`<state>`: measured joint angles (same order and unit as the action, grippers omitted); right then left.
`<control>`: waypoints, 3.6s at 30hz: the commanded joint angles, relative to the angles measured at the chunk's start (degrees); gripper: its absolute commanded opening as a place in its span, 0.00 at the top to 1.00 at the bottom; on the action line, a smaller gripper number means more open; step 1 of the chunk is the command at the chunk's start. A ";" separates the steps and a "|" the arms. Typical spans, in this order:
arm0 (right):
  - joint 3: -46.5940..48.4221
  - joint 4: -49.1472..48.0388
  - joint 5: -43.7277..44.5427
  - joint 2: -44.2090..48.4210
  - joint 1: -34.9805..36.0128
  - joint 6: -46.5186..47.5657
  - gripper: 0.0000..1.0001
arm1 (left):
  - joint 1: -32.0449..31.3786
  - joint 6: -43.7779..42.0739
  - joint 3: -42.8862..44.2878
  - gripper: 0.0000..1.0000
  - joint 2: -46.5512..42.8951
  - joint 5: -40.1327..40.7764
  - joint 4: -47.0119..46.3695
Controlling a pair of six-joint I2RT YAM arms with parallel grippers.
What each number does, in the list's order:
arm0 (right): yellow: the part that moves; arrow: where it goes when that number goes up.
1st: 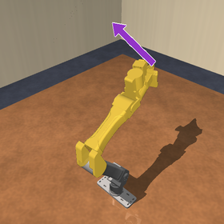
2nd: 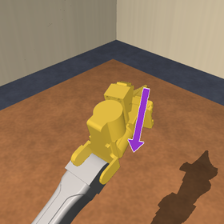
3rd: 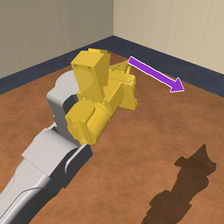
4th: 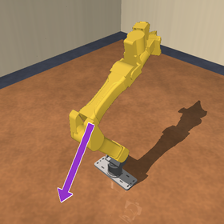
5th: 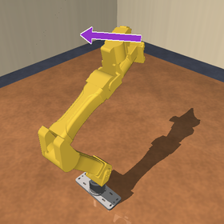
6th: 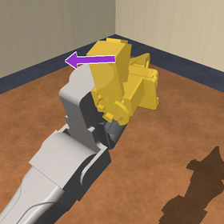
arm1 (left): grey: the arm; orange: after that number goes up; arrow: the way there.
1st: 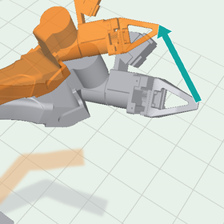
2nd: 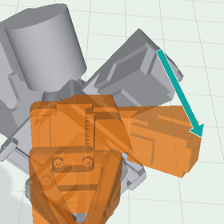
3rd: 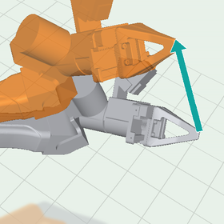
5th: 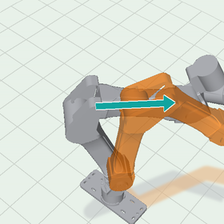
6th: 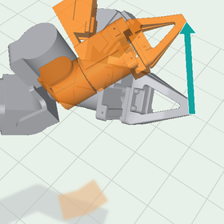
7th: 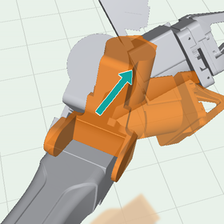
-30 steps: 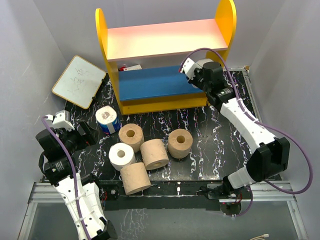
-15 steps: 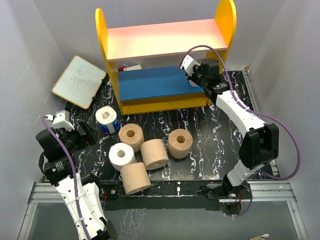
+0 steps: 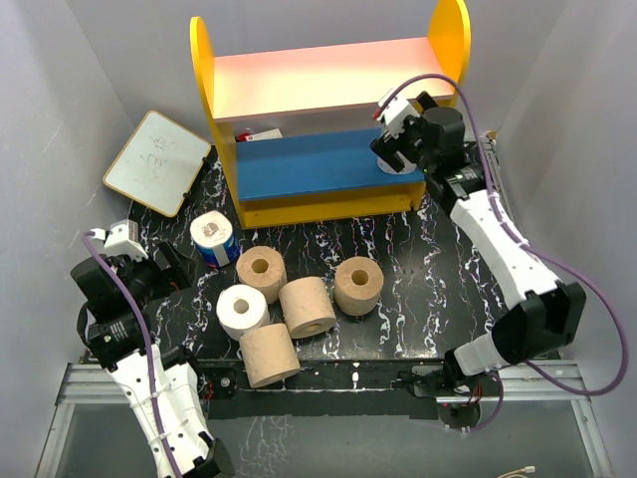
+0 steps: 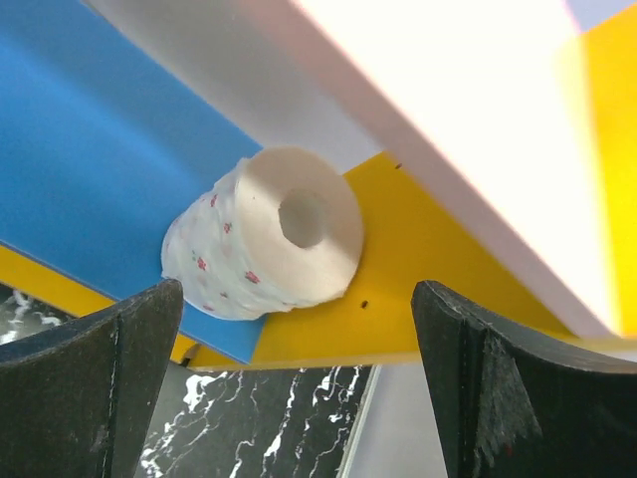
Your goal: Place and organize the paper towels onto the shelf
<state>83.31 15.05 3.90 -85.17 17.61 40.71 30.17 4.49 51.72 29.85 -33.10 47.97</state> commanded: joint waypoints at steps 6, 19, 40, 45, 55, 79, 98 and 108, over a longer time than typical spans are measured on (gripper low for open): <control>1.10 40.62 -27.61 15.31 -0.03 -1.16 0.02 | 0.56 0.07 -0.13 0.08 -0.32 -0.88 -0.60; -15.25 49.31 -36.56 21.70 7.95 -0.05 0.10 | 1.00 0.40 -0.01 0.09 1.34 -0.21 -0.64; -26.00 26.11 -9.22 18.59 32.22 -3.63 0.02 | 3.36 0.61 0.36 0.10 0.60 1.91 -0.06; -29.11 22.72 -7.05 18.98 33.76 -4.87 0.02 | 3.66 0.52 0.22 0.10 1.15 1.50 -0.15; -35.55 14.36 1.57 18.42 38.37 -7.03 0.12 | 3.84 0.35 0.22 0.10 0.75 1.03 -0.15; -37.68 14.75 6.54 18.91 38.44 -7.09 1.00 | 3.83 0.17 0.13 0.09 0.49 0.59 -0.15; 16.91 31.55 9.74 8.89 26.79 14.00 1.00 | 3.83 -0.01 0.07 0.10 1.23 -0.33 -0.33; 44.75 39.75 7.90 1.55 20.62 18.32 1.00 | 3.84 0.02 -0.01 0.10 0.00 -0.67 -0.52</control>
<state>118.56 53.82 12.47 -82.46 38.87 56.16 33.65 4.49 51.72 30.50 -32.21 47.99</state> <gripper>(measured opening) 0.134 0.901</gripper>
